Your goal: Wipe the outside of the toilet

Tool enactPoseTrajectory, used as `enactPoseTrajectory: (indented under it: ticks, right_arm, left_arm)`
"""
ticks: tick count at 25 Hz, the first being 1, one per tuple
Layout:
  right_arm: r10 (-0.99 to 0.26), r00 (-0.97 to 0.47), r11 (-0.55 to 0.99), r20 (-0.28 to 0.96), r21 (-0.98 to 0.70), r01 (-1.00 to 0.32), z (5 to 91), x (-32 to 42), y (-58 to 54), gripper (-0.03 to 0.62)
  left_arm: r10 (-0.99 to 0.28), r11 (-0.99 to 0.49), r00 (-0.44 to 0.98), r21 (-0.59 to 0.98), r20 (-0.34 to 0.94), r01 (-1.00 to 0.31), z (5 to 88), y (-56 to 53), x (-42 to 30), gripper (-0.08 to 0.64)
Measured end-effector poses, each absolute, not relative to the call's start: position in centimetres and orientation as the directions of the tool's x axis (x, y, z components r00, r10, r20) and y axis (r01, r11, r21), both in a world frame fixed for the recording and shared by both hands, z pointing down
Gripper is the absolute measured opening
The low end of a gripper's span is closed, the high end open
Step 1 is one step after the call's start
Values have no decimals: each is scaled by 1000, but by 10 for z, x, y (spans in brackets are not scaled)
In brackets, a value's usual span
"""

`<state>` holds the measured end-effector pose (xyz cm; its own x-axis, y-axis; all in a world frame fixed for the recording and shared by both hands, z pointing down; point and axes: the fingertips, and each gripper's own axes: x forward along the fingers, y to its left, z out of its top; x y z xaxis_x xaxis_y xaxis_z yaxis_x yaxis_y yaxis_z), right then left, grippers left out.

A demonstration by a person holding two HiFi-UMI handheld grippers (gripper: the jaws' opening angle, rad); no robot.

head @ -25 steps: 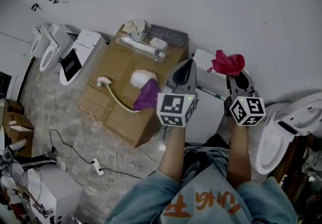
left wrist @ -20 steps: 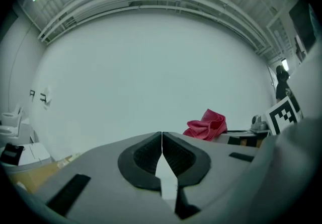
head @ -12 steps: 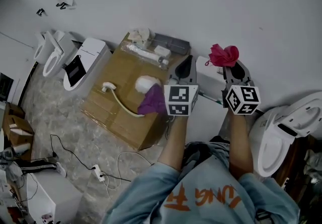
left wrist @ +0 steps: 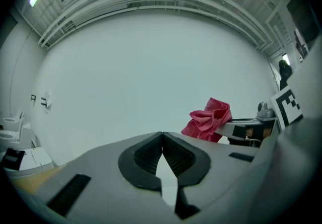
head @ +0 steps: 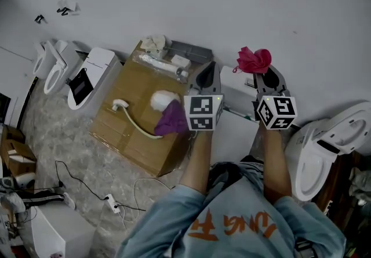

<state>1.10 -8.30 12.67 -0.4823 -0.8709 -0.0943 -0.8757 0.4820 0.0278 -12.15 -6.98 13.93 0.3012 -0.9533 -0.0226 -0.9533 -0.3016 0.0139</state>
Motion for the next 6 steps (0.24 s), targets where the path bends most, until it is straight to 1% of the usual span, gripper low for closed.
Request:
enactPoseTrajectory:
  ticks: [6]
  right_arm:
    - [-869, -485, 484, -100, 35, -874, 128, 5, -88, 69]
  left_arm:
    - [-951, -309, 309, 16, -5, -951, 145, -75, -125, 25]
